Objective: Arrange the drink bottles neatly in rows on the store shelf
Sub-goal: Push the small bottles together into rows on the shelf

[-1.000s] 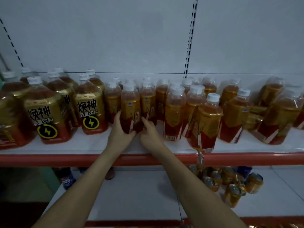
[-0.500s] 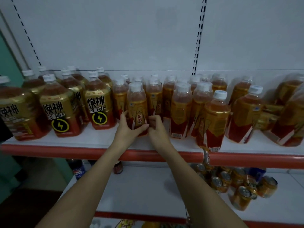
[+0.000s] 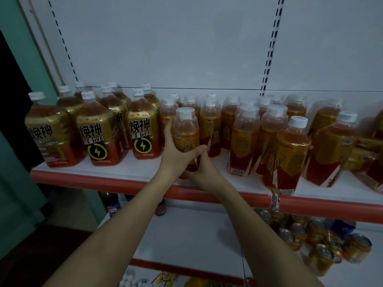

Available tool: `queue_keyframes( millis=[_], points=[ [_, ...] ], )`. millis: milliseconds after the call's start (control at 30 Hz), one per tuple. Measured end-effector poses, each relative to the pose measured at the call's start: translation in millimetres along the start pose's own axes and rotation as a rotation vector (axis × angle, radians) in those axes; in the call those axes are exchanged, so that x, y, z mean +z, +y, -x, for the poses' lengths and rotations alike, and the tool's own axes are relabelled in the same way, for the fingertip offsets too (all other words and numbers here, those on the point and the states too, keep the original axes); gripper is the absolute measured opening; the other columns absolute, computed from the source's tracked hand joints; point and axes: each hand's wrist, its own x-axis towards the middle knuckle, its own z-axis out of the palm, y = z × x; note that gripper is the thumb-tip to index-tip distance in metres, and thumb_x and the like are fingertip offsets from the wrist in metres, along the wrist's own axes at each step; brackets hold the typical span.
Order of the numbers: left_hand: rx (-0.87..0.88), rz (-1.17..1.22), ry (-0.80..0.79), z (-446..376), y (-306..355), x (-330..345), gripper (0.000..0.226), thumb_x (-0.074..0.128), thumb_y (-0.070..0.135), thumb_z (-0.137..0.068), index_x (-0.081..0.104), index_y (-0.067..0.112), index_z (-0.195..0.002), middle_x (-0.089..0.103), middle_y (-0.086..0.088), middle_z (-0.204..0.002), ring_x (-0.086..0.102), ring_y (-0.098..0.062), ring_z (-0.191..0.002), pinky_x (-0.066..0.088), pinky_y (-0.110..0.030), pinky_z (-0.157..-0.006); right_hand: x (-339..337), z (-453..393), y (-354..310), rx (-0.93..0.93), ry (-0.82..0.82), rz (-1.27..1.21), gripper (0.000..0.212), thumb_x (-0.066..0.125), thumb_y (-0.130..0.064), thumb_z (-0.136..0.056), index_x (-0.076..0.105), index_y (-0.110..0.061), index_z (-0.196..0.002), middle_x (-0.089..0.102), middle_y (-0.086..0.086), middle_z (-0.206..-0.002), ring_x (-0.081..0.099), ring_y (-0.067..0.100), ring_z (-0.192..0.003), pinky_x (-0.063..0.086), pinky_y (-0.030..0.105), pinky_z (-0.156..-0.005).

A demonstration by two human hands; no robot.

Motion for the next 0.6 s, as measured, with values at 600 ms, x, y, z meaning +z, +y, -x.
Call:
queue_keyframes(
  millis=[600],
  points=[
    [0.226, -0.033, -0.017, -34.9, 15.2, -114.9, 0.104, 0.082, 0.020, -0.079, 0.010, 0.031, -0.154, 0.040, 0.038, -0.125, 0.050, 0.022, -0.112, 0.045, -0.004, -0.087, 26.2, -35.0, -103.0, 0.034, -0.355, 0.027, 0.094, 0.075, -0.007, -0.089, 0.022, -0.045, -0.156, 0.042, -0.013, -0.151, 0.046, 0.009, -0.137, 0.050, 0.040, -0.108]
  ],
)
